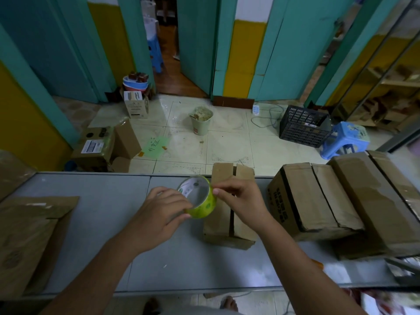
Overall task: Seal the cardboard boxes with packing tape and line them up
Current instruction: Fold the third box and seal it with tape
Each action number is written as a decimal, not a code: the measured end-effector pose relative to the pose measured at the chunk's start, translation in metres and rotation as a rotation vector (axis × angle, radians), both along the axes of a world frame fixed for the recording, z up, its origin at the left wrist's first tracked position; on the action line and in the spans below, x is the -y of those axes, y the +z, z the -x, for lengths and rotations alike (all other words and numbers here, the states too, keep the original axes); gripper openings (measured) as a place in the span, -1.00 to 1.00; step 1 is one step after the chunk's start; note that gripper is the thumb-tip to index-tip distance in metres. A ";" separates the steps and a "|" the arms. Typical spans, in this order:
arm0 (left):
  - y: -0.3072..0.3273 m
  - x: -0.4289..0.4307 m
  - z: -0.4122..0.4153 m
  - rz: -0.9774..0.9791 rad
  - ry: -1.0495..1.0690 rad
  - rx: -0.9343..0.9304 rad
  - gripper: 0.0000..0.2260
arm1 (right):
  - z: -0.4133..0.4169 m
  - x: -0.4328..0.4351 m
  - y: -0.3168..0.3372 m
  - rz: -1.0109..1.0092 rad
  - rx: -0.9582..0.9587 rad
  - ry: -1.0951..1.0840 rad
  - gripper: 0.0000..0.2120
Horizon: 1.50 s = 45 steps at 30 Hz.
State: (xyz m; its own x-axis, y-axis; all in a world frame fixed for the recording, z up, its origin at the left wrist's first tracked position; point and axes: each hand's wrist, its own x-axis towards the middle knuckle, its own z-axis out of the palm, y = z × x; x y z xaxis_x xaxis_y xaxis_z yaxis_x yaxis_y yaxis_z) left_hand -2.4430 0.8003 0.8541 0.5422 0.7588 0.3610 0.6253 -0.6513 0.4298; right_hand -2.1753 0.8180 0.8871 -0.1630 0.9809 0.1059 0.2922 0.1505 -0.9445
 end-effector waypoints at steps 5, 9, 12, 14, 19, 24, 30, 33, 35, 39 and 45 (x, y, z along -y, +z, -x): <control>-0.001 0.004 -0.008 0.079 -0.002 0.019 -0.76 | -0.003 0.006 -0.009 0.052 0.052 -0.065 -0.89; 0.001 0.008 -0.021 0.194 0.009 0.113 -0.89 | -0.002 0.009 -0.010 0.142 0.115 -0.108 -0.87; 0.005 0.011 -0.033 0.300 -0.016 0.163 -0.87 | -0.003 0.011 -0.011 0.202 0.128 -0.085 -0.85; 0.008 0.011 -0.041 0.353 -0.057 0.199 -0.85 | -0.005 0.013 -0.011 0.251 0.061 -0.075 -0.83; 0.010 0.012 -0.048 0.513 -0.020 0.439 -0.75 | -0.005 0.018 -0.012 0.342 -0.205 -0.060 -0.81; 0.014 0.016 -0.055 0.595 0.025 0.462 -0.71 | -0.009 0.022 -0.012 0.360 -0.262 -0.095 -0.76; 0.013 0.011 -0.058 0.596 0.097 0.337 -0.67 | -0.017 0.026 -0.001 0.330 -0.289 -0.144 -0.76; 0.007 0.004 -0.053 0.671 0.225 0.243 -0.62 | -0.020 0.028 0.006 0.311 -0.259 -0.123 -0.78; 0.004 0.000 -0.053 0.686 0.277 0.177 -0.59 | -0.014 0.028 0.007 0.331 -0.248 -0.113 -0.78; 0.008 -0.004 -0.051 0.778 0.206 0.330 -0.71 | -0.017 0.022 0.009 0.362 -0.336 -0.189 -0.84; 0.026 0.006 -0.054 0.914 -0.012 0.704 -0.84 | -0.032 0.009 0.000 0.350 -0.315 -0.248 -0.91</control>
State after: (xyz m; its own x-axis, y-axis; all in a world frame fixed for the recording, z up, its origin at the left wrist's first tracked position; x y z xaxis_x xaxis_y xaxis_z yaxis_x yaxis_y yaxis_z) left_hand -2.3888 0.7943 0.8801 0.4479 0.8890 -0.0953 0.0558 0.0786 0.9953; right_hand -2.1435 0.8087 0.8868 0.0654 0.9715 -0.2279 -0.0269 -0.2266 -0.9736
